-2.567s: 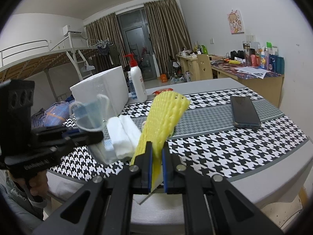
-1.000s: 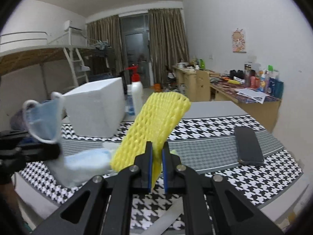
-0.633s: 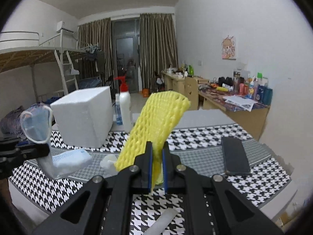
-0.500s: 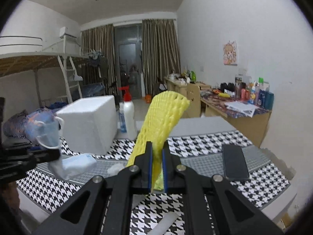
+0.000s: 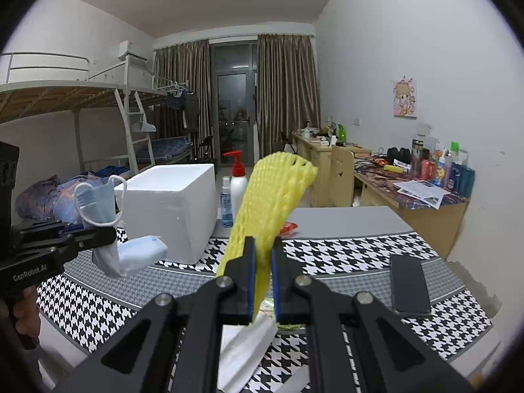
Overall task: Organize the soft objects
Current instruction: 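Carry the mask and net in both grippers over the white foam box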
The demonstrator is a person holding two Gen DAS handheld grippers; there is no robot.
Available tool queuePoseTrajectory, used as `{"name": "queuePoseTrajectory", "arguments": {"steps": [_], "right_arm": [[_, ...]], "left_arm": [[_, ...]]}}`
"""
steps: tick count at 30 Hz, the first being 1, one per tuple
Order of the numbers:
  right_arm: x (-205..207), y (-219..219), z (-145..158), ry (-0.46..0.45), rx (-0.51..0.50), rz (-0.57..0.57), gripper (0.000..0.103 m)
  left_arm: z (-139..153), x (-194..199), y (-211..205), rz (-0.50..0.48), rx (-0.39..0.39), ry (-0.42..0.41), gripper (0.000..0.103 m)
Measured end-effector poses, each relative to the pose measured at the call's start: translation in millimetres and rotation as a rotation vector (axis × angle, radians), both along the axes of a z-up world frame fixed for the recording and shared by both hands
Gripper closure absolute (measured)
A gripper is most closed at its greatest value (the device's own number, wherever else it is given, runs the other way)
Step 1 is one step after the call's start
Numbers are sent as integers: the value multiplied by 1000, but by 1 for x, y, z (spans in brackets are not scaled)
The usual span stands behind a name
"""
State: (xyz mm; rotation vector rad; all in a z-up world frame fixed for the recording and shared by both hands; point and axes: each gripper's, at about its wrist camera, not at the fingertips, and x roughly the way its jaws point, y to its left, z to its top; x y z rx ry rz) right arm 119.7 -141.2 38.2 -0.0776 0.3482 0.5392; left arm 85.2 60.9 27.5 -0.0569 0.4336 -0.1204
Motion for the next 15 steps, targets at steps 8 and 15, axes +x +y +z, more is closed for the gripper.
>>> {"name": "queuePoseTrajectory", "arguments": {"steps": [8,15], "right_arm": [[0,13,6,-13,-5,44,91],[5,26,12,-8,-2,80,91]], "left_arm": [[11,4,11,51,14,-30,90],[20,10,20,87,19,-41,90]]}}
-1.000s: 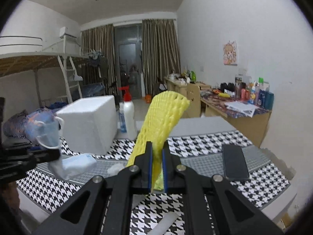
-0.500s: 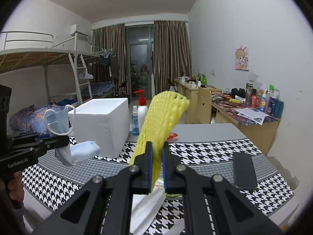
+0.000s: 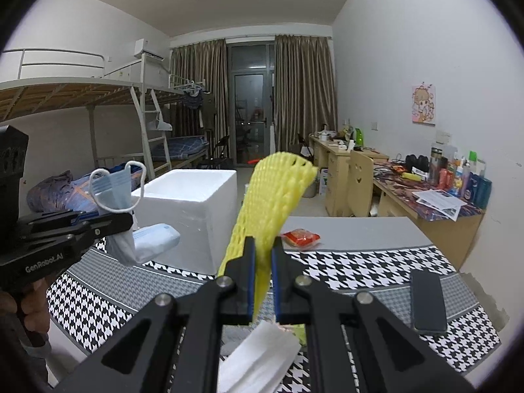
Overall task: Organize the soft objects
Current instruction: 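Carry the mask and net in both grippers over the white foam box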
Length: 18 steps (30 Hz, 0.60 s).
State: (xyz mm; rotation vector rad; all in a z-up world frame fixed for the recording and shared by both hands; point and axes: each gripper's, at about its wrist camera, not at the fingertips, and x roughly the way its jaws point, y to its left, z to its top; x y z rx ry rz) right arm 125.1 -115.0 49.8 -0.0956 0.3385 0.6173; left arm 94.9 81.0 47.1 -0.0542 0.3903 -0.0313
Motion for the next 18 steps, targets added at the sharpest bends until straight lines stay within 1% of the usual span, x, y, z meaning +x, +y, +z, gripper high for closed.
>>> {"name": "queuePoseTrajectory", "arguments": {"steps": [10,18], "right_arm": [[4,21,8,8,-2,51,91],[10,32,18,4,-1,64,91]], "left_arm": [[10,9,14,73,21,-20,90],[15,12,20,105,37,-50,90]]}}
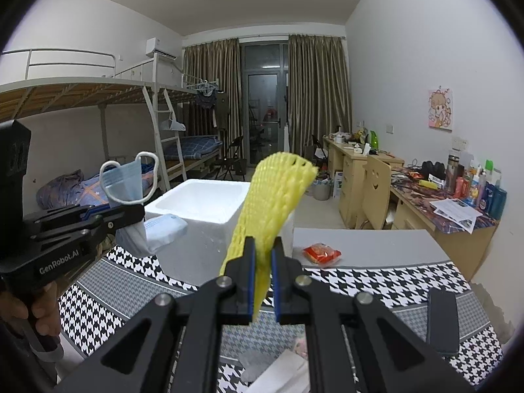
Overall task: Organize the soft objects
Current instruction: 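Carry the mask and net in both grippers over the white foam box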
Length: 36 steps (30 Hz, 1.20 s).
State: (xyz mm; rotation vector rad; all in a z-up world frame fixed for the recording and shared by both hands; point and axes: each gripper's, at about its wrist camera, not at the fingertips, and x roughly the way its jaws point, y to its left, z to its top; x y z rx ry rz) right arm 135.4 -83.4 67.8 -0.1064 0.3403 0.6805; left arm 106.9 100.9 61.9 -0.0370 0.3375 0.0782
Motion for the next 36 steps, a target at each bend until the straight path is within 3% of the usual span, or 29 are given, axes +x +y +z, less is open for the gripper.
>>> {"name": "queuePoseTrajectory", "arguments": {"steps": [20,36], "right_arm": [[7,29,23,9,4,95,91],[25,56,33,-1,-13,104,91]], "left_arm": [[21,8,17,74,11,-40,90],[29,25,34,99,17,-52,90]]}}
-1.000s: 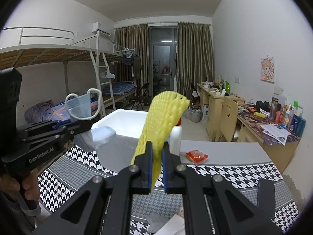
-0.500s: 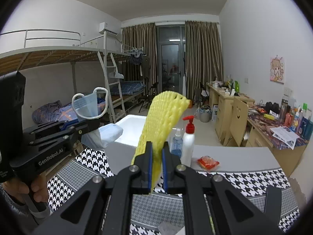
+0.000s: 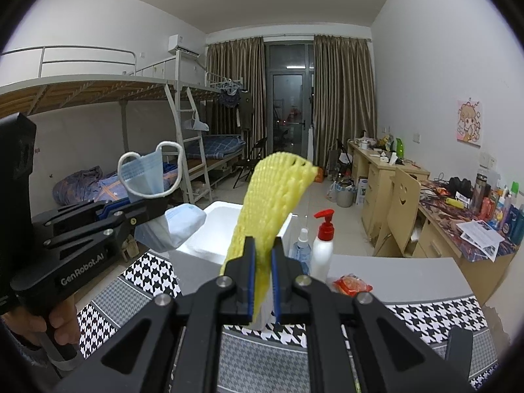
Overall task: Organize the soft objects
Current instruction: 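Carry the mask and net in both grippers over the white foam box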
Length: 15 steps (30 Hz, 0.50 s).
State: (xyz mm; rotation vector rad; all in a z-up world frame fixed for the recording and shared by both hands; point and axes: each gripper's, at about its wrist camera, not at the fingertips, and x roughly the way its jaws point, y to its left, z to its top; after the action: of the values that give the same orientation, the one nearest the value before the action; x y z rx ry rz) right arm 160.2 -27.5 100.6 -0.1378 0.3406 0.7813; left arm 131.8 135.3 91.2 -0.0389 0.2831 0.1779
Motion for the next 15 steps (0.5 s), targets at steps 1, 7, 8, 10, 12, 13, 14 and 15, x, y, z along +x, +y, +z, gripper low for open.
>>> {"name": "queuePoseTrajectory", "arguments": {"steps": [1,7,8,10,12,13,14,15], "right_arm": [[0,2,1,-1,-3,0,91],[4,11,0,-8,-9,-9,91],[5,13,0,-6,-11,-10,91],[8,15,0,0,-14,-10,91],[8,18,1,5,-18,-11,91],[9,19,1,6,-20,-8,91],[9,21,2,7,-20,-8,91],[10,22,3,8,-19,-7,91]], "left_arm": [[0,1,2,1,-2,1,90],[-4,8,11,17,-9,15,90],[-5,9,11,18,-10,16,90],[-4,11,12,22,-10,18,90],[-4,12,15,21,-14,19,90],[-3,13,16,18,-15,19,90],[-3,14,16,15,-13,18,90],[-2,15,15,15,-13,17,90]]}}
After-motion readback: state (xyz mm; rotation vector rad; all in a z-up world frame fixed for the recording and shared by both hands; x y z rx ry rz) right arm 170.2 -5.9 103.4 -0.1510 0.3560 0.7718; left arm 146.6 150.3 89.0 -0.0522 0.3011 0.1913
